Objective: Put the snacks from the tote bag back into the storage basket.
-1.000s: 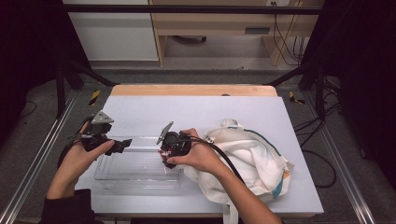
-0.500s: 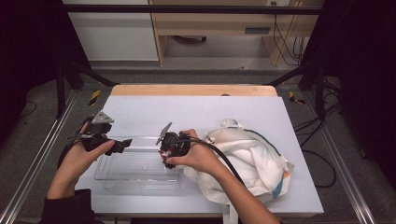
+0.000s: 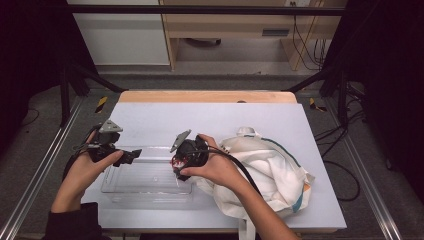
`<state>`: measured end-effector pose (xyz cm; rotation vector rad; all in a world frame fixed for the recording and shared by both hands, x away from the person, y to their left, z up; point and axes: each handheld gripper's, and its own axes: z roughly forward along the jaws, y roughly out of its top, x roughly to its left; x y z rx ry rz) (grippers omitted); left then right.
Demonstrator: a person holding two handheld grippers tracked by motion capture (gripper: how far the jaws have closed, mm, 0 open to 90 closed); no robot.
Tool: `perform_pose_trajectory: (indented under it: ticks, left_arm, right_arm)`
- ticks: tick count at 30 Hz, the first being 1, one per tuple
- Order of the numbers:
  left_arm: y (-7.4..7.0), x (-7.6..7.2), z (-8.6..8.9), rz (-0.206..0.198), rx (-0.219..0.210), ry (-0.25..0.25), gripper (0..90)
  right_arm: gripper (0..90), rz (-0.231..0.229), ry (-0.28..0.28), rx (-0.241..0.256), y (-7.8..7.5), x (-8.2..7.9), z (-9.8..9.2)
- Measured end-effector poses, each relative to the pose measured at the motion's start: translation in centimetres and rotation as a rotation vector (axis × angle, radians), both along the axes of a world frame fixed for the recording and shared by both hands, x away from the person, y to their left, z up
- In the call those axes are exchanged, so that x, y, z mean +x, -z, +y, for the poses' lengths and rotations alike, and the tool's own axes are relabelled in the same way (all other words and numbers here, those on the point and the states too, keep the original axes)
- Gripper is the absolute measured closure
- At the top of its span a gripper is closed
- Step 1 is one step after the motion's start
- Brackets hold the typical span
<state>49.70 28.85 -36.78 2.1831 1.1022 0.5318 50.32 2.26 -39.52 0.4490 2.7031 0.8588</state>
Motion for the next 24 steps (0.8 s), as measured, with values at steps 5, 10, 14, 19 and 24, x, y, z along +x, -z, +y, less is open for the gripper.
perform_pose_trajectory:
  ticks: [5,10,14,19,24]
  left_arm:
    - [0.0,0.0,-0.2,0.001,0.006,0.006,4.2]
    - [0.0,-0.1,-0.3,0.001,0.009,0.007,4.2]
    - [0.0,0.0,-0.4,0.004,0.013,0.008,4.2]
    - [0.0,0.0,-0.7,0.006,0.025,0.010,4.2]
    - [0.0,0.0,-1.4,0.007,0.041,0.021,4.2]
  right_arm:
    - [12.3,-0.017,0.025,0.052,-1.3,-0.1,-1.2]
    - [11.3,-0.035,0.075,0.112,-3.0,-0.4,-2.9]
    - [10.4,-0.038,0.107,0.158,-3.8,-0.7,-4.4]
    - [9.9,-0.054,0.159,0.214,-4.5,-1.3,-6.8]
    - [9.6,-0.070,0.229,0.261,-4.7,-1.7,-9.2]
